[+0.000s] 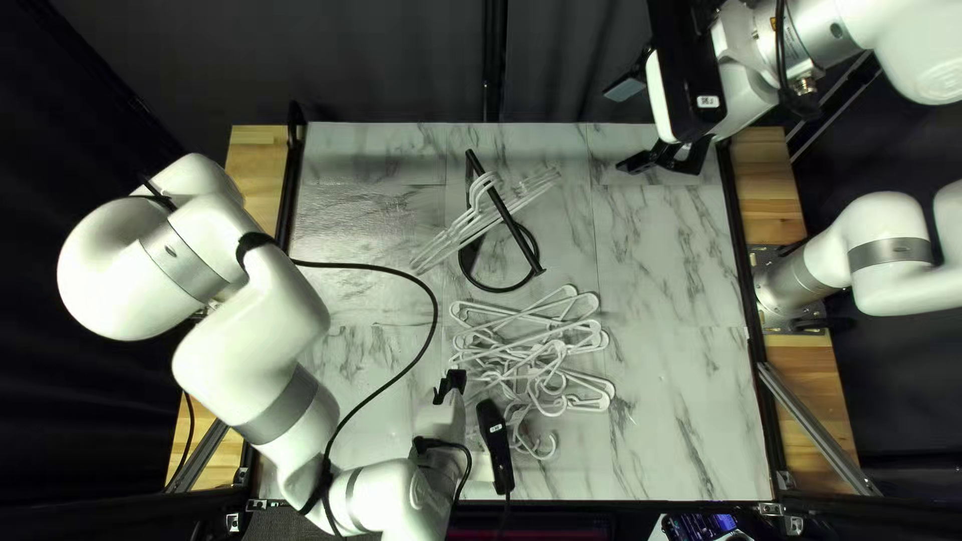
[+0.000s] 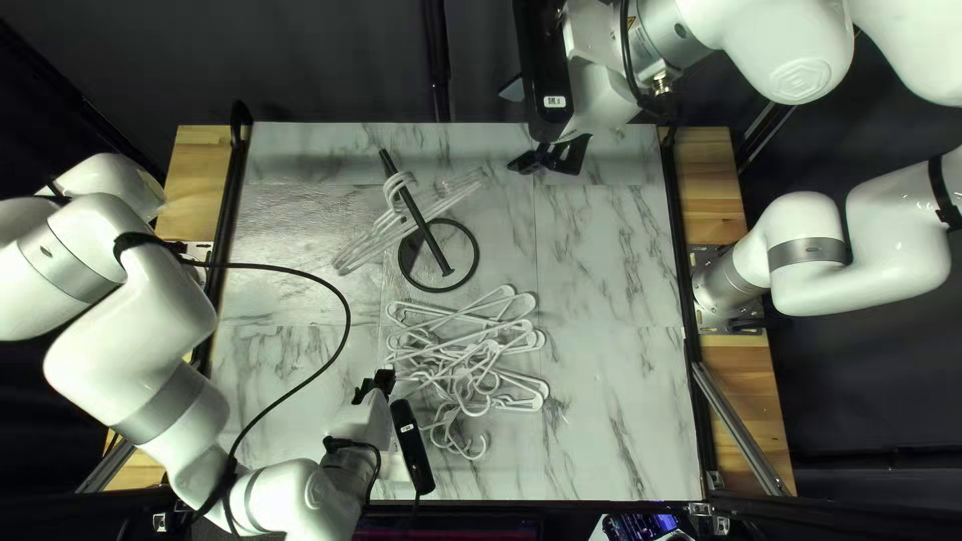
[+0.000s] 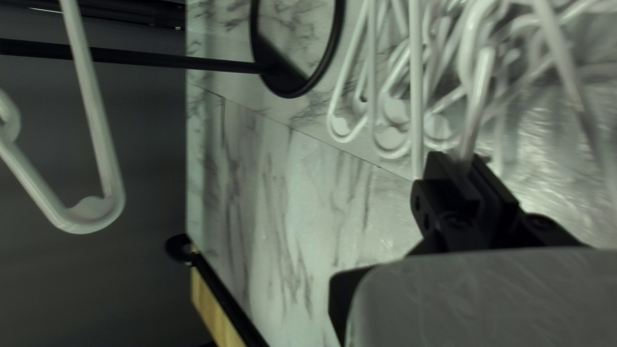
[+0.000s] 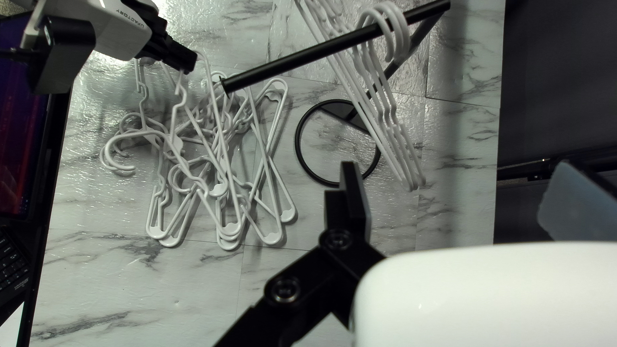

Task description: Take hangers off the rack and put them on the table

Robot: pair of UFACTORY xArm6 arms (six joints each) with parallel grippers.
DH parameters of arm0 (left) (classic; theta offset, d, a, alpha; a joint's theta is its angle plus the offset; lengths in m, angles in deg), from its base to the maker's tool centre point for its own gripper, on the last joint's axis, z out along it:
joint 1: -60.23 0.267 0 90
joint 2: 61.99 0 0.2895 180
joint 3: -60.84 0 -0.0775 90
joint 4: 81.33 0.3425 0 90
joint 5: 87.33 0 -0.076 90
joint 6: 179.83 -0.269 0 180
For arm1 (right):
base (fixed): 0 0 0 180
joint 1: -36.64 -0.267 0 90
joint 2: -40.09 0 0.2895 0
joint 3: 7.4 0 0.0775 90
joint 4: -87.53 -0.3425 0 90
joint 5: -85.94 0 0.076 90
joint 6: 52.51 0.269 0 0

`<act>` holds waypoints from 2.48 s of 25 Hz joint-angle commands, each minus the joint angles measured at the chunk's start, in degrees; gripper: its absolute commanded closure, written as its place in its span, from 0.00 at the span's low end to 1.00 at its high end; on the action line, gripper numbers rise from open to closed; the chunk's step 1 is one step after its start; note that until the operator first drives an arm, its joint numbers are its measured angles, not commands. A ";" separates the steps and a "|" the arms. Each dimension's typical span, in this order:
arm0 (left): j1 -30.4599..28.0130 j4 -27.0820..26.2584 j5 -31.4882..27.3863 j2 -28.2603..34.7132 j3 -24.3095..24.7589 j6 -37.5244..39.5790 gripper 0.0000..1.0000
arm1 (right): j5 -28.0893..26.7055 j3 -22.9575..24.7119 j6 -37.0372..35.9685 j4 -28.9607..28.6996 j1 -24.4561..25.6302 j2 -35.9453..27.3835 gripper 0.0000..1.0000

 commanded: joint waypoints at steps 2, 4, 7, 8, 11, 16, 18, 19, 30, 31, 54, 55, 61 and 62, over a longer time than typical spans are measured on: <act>1.28 0.25 -3.19 -4.61 -4.93 -1.86 1.00 | 0.00 0.00 0.00 0.00 0.00 0.00 0.00; 1.27 0.15 -3.16 -5.19 -5.31 -2.26 1.00 | 0.00 0.00 0.00 0.00 0.00 0.00 0.00; 1.02 0.01 -2.96 -4.94 -4.73 -2.54 1.00 | 0.00 0.00 0.00 0.00 0.00 0.00 0.00; 0.92 0.00 -2.81 -4.84 -4.54 -2.76 1.00 | 0.00 0.00 0.00 0.00 0.00 0.00 0.00; 0.90 -0.15 -2.13 -4.22 -3.89 -3.45 0.39 | 0.00 0.00 0.00 0.00 0.00 0.00 0.00; 1.29 -0.64 -0.57 -2.06 -2.34 -4.73 0.00 | 0.00 0.00 0.00 0.00 0.00 0.00 0.00; 1.67 -1.16 0.13 -0.53 -1.44 -5.14 0.00 | 0.00 0.00 0.00 0.00 0.00 0.00 0.00; 1.89 -1.53 1.03 0.78 -0.46 -5.13 0.00 | 0.00 0.00 0.00 0.00 0.00 0.00 0.00; 1.45 -5.01 14.84 19.98 13.83 0.28 0.00 | 0.00 0.00 0.00 0.00 0.00 0.00 0.00; 0.65 -5.09 16.01 22.76 15.62 1.97 0.00 | 0.00 0.00 0.00 0.00 0.00 0.00 0.00; 16.48 -15.01 9.29 70.23 26.29 -32.19 0.00 | 0.00 0.00 0.00 0.00 0.00 0.00 0.00; 16.48 -15.01 9.29 70.23 26.29 -32.19 0.00 | 0.00 0.00 0.00 0.00 0.00 0.00 0.00; 16.48 -15.01 9.29 70.23 26.29 -32.19 0.00 | 0.00 0.00 0.00 0.00 0.00 0.00 0.00; 16.48 -15.01 9.29 70.23 26.29 -32.19 0.00 | 0.00 0.00 0.00 0.00 0.00 0.00 0.00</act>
